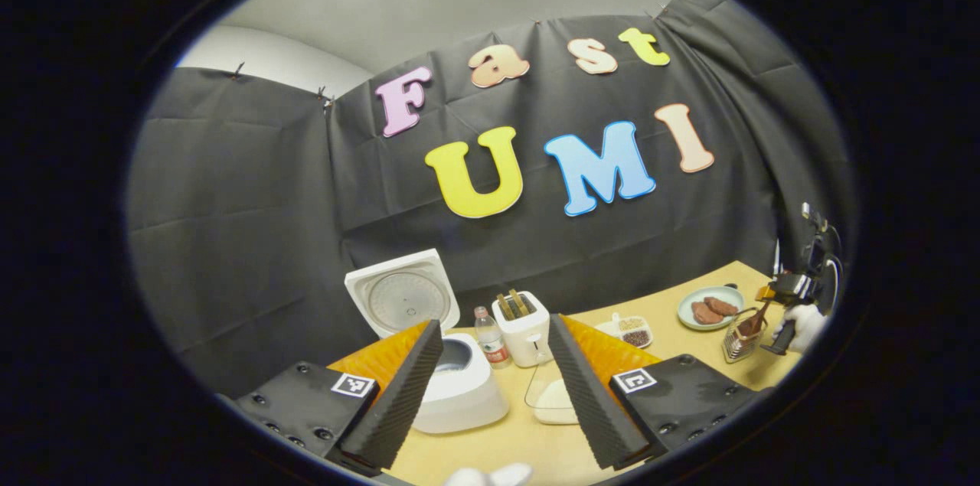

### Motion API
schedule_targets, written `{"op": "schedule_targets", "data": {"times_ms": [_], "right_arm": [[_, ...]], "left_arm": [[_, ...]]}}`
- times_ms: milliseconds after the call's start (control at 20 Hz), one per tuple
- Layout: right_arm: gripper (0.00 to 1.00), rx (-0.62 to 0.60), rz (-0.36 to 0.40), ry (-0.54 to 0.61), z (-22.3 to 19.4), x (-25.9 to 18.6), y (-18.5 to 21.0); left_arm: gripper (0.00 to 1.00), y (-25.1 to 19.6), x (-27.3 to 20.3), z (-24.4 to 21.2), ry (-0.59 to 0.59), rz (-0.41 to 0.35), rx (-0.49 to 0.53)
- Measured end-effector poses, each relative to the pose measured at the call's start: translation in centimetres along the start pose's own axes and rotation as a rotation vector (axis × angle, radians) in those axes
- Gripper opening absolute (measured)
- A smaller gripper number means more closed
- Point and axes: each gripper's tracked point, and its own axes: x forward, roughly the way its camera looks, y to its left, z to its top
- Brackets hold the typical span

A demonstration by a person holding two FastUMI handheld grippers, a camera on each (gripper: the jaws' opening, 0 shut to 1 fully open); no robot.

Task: Close the left gripper, press the button to open the rice cooker; take a wooden spoon from the chopstick holder with the right hand, scoop a spoonful of rice and pour it into the rice cooker, then put the wooden spoon back into the chopstick holder.

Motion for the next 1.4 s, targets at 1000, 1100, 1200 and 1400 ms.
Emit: {"op": "schedule_targets", "data": {"times_ms": [1000,1100,1200,1400], "right_arm": [[0.98,-0.550,-0.146,-0.452,17.7,-22.0,-0.3],[0.98,-0.630,-0.143,-0.506,18.9,-25.6,1.5],[0.98,-0.680,-0.153,-0.550,20.0,-28.7,2.8],[0.98,-0.630,-0.163,-0.552,20.9,-33.5,4.1]], "left_arm": [[1.00,3.2,-0.2,1.5,-0.064,-0.048,-0.039],[0.98,3.1,-0.2,1.8,-0.071,-0.070,-0.063],[0.94,3.3,-0.3,2.2,-0.076,-0.084,-0.082],[0.94,4.2,-0.6,3.7,-0.109,-0.099,-0.094]]}}
